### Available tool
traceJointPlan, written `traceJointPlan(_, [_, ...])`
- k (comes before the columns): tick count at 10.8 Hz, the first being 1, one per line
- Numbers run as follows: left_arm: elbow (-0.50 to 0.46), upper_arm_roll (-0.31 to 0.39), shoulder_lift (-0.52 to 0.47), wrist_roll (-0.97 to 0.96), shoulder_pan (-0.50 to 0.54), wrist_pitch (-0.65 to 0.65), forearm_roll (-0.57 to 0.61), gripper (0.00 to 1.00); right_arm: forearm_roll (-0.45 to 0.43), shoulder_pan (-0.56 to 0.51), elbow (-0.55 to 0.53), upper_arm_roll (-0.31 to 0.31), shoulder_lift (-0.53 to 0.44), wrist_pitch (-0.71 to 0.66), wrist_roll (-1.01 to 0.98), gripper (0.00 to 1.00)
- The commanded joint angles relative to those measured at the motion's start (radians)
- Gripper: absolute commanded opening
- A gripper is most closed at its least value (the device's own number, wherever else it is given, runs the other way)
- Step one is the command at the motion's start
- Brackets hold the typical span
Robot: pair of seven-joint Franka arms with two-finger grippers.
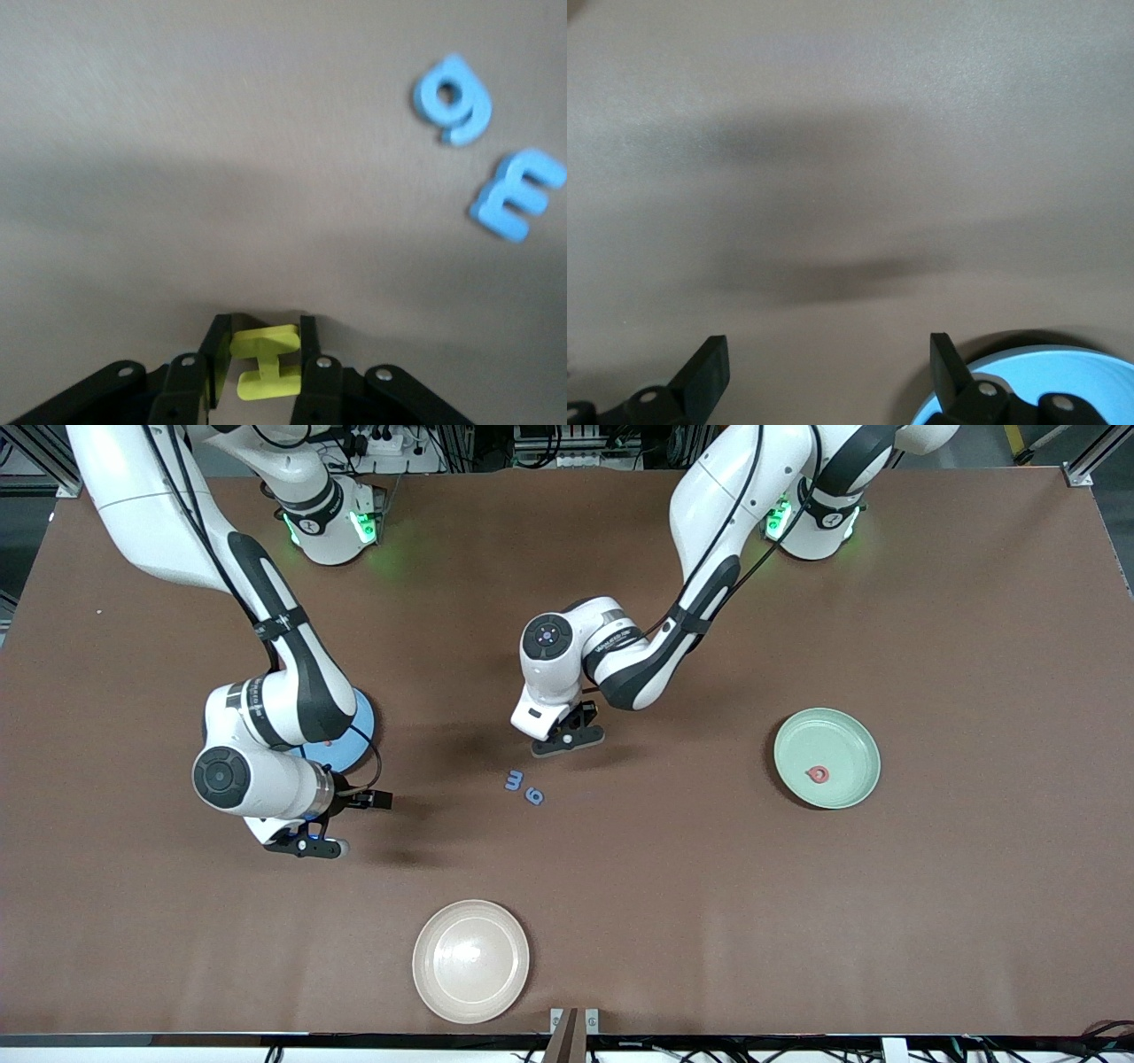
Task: Sort upper and lower case letters into plates
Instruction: 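Grasp the yellow H with the left gripper while the right gripper reaches m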
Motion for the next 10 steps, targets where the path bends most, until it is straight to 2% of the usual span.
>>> traceJointPlan(1, [-0.016, -0.014, -0.108, -0.016, 0.058, -0.061, 0.017, 0.00, 0.008, 0.013, 0.032, 0.010, 0.015, -0.003, 0.054, 1.00])
traceJointPlan(3, [-0.017, -0.014, -0.195, 0.056, 0.122, -0.107, -0.028, 0.00, 0.007, 0.033, 0.046, 0.030, 0.027, 0.023, 0.083, 1.00])
traceJointPlan(5, [-0.017, -0.014, -0.267, 0.146, 0.214, -0.161, -0.084, 0.00, -0.002, 0.079, 0.049, 0.062, 0.045, 0.110, 0.132, 1.00])
traceJointPlan(7, [-0.017, -0.014, -0.324, 0.353, 0.312, -0.259, -0.140, 0.00, -0.019, 0.171, 0.048, 0.059, 0.073, 0.175, 0.212, 1.00])
traceJointPlan(9, [-0.016, -0.014, -0.355, 0.571, 0.437, -0.343, -0.218, 0.00, -0.088, 0.235, 0.055, 0.059, 0.087, 0.175, 0.289, 1.00])
traceJointPlan(10, [-0.017, -0.013, -0.361, 0.672, 0.487, -0.378, -0.222, 0.00, -0.123, 0.268, 0.089, 0.059, 0.117, 0.174, 0.341, 1.00])
